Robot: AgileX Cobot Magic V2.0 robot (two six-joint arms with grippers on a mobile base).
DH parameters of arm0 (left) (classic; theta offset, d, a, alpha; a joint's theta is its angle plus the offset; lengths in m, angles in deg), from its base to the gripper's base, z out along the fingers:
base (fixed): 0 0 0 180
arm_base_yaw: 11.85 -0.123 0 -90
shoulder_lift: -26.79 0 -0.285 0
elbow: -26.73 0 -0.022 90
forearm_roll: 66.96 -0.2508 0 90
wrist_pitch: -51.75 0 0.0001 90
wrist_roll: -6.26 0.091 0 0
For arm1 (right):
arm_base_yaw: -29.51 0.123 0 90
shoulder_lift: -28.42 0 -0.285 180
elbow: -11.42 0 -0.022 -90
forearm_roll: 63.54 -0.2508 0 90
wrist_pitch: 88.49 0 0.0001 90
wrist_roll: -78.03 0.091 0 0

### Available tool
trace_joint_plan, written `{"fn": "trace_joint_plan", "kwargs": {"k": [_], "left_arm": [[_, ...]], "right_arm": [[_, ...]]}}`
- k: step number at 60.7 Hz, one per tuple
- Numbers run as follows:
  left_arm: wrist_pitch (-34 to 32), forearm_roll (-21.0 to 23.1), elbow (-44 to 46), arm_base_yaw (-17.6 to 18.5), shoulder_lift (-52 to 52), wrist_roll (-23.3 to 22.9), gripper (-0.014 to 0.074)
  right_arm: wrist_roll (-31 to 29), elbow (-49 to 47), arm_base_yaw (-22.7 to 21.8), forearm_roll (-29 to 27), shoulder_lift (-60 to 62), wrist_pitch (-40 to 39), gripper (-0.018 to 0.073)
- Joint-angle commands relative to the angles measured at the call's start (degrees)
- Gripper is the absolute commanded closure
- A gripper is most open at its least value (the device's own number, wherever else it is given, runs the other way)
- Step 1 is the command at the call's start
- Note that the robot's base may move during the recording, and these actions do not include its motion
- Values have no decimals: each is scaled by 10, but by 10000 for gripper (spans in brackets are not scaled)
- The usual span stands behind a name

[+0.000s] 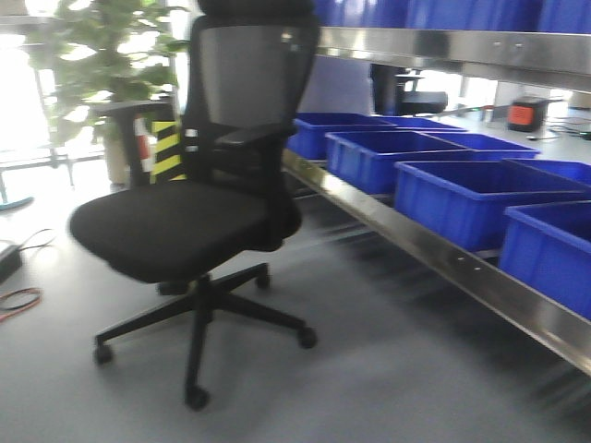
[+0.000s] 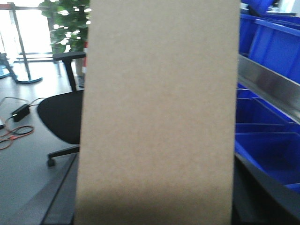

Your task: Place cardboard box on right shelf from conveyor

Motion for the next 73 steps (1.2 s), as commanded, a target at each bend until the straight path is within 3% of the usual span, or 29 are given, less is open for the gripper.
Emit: {"fn": "trace_joint_plan", "kwargs": {"k": [1, 73], "left_arm": [[-49, 3, -5, -2, 8, 0, 713], [-49, 3, -5, -1, 8, 0, 713]], "right_arm": [[-6, -15, 0, 5, -10, -60, 342], [-6, -15, 0, 5, -10, -60, 342]]}}
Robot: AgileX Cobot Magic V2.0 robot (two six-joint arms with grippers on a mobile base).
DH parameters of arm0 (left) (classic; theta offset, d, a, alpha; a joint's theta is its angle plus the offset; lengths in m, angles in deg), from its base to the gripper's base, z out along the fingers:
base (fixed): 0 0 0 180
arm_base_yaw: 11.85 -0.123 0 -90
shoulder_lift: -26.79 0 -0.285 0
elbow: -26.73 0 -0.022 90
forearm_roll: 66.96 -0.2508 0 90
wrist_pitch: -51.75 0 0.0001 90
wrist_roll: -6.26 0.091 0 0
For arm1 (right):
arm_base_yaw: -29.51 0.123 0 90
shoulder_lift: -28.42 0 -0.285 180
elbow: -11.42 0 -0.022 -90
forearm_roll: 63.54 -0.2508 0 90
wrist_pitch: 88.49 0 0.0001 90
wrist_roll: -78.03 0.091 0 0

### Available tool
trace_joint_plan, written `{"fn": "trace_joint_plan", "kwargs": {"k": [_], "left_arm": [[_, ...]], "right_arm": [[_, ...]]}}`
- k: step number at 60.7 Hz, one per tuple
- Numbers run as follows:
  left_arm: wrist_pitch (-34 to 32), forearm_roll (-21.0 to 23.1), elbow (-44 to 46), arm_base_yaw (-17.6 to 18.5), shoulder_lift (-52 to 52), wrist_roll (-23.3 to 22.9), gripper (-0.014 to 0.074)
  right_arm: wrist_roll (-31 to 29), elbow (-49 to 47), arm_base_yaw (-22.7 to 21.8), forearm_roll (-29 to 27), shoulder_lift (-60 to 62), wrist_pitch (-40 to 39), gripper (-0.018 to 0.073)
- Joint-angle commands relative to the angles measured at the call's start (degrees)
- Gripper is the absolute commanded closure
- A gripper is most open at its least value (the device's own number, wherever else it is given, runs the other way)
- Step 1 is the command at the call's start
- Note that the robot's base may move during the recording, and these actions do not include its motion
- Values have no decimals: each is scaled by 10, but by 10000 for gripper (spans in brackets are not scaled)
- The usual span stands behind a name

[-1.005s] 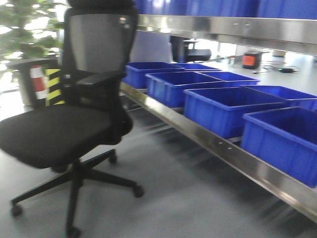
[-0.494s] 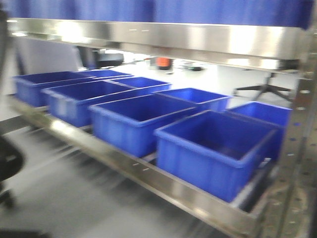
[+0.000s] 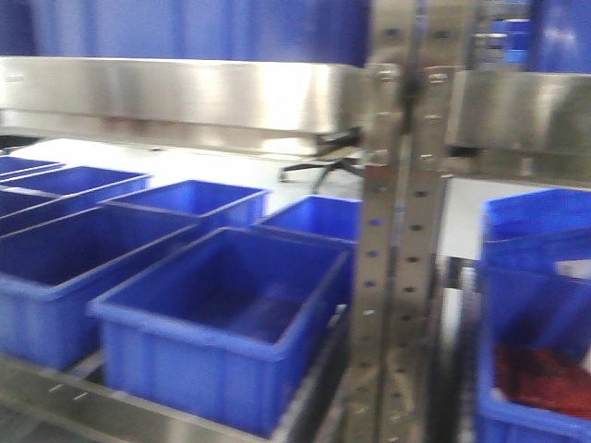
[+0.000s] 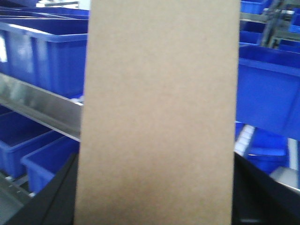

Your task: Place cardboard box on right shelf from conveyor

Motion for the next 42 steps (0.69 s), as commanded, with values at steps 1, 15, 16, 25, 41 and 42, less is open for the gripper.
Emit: {"fn": "trace_joint_plan", "kwargs": {"k": [1, 15, 16, 25, 41, 42], "left_arm": [[-49, 3, -5, -1, 8, 0, 713], [-49, 3, -5, 1, 8, 0, 712], [-49, 3, -5, 1, 8, 0, 713], [-49, 3, -5, 1, 8, 0, 713], [-49, 3, -5, 1, 8, 0, 713], [-49, 3, -5, 1, 8, 0, 712]], "right_arm": [[-6, -15, 0, 6, -10, -60, 342], [-6, -15, 0, 6, -10, -60, 342], [-6, -15, 0, 6, -10, -60, 342], [-6, -15, 0, 6, -10, -60, 342], [-6, -15, 0, 6, -10, -60, 342], [-6, -15, 0, 6, -10, -60, 342]]}}
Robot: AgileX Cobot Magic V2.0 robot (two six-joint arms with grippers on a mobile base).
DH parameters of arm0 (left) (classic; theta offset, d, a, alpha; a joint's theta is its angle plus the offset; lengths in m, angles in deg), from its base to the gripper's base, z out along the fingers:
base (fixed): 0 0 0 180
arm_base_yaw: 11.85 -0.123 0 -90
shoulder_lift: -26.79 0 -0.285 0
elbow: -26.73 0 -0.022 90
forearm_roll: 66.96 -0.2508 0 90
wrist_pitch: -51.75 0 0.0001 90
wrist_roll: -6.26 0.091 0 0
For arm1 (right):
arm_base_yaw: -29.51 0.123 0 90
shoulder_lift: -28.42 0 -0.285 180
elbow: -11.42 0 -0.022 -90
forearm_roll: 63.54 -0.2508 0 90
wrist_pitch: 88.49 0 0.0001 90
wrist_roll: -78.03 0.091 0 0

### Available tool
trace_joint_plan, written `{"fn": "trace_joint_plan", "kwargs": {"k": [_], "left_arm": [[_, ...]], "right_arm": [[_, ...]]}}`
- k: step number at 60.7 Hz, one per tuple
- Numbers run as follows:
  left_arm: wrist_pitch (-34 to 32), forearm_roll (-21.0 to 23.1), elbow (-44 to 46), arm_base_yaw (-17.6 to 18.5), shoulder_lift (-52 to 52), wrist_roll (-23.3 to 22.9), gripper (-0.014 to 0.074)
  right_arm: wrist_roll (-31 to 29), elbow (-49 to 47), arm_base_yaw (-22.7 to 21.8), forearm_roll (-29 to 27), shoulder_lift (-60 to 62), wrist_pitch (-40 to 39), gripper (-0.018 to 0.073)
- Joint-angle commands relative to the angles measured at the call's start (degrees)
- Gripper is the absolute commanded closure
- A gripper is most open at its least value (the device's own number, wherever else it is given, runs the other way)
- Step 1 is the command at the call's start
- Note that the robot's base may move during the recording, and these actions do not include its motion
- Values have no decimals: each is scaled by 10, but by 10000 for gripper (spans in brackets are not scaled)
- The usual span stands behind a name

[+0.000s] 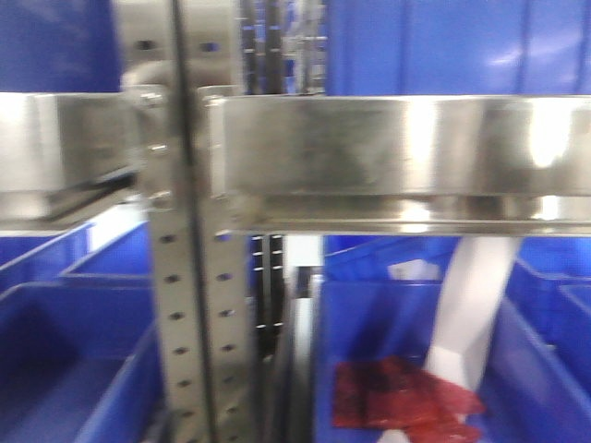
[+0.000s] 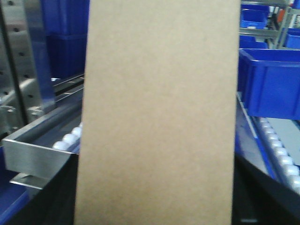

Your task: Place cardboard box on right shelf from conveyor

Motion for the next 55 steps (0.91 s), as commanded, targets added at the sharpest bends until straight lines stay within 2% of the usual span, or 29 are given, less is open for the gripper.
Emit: {"fn": "trace_joint_plan", "kwargs": {"k": [1, 55], "left_arm": [[-49, 3, -5, 1, 8, 0, 713], [-49, 3, -5, 1, 7, 0, 713]], "right_arm": [[-6, -15, 0, 6, -10, -60, 342], [-6, -15, 0, 6, -10, -60, 342]]}}
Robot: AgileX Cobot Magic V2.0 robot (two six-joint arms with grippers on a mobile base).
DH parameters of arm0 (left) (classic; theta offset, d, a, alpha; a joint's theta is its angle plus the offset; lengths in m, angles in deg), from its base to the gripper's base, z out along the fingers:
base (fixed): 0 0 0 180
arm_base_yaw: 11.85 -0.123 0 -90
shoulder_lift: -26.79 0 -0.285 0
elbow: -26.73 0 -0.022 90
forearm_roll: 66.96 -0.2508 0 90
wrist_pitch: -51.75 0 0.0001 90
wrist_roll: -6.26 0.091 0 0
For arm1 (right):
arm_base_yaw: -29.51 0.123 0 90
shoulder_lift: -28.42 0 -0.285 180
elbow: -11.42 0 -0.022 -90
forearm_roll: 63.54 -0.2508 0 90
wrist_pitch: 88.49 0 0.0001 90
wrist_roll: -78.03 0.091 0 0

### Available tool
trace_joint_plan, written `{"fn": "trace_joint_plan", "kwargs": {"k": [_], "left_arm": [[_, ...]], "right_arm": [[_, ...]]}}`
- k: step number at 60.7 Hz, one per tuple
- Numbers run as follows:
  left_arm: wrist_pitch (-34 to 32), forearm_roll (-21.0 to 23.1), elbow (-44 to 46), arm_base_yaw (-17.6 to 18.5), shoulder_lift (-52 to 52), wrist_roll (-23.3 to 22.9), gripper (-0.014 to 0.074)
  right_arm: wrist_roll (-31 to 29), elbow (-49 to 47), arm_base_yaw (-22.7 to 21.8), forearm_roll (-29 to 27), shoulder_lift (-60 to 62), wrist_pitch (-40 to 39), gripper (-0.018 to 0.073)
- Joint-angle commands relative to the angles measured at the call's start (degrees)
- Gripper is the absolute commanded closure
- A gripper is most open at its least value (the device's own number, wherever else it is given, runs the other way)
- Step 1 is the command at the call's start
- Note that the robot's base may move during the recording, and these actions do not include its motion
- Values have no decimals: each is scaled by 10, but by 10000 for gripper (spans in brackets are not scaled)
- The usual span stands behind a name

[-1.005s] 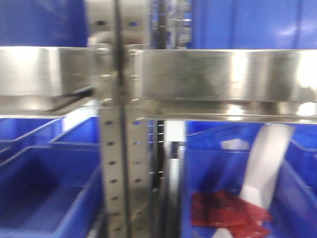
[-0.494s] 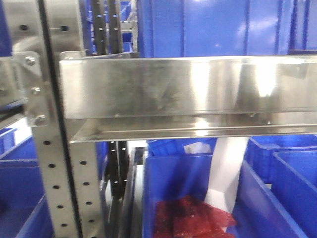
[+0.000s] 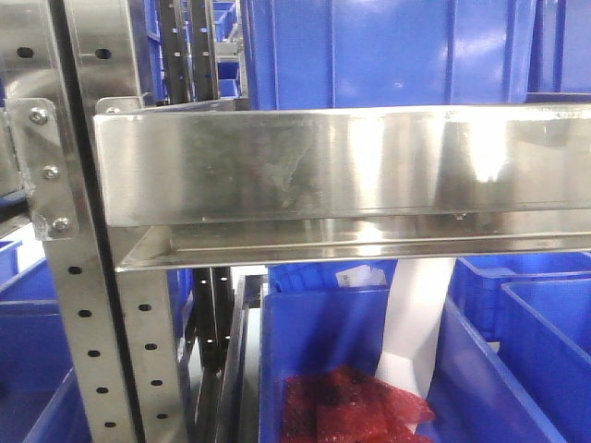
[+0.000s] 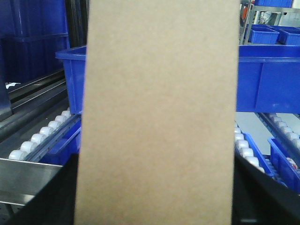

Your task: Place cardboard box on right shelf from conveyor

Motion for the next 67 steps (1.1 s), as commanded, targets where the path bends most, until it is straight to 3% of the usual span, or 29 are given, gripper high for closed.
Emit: {"fn": "trace_joint_plan", "kwargs": {"k": [1, 41, 54, 67], "left_arm": [[-49, 3, -5, 1, 7, 0, 713], [-49, 3, -5, 1, 7, 0, 713], [-49, 3, -5, 1, 7, 0, 713], [-49, 3, -5, 1, 7, 0, 712]], "right_arm": [[-6, -15, 0, 6, -10, -60, 342], [-6, -15, 0, 6, -11, -72, 342], [-6, -17, 0, 6, -65, -133, 342], [-95, -61, 8, -1, -202, -181, 342]]}}
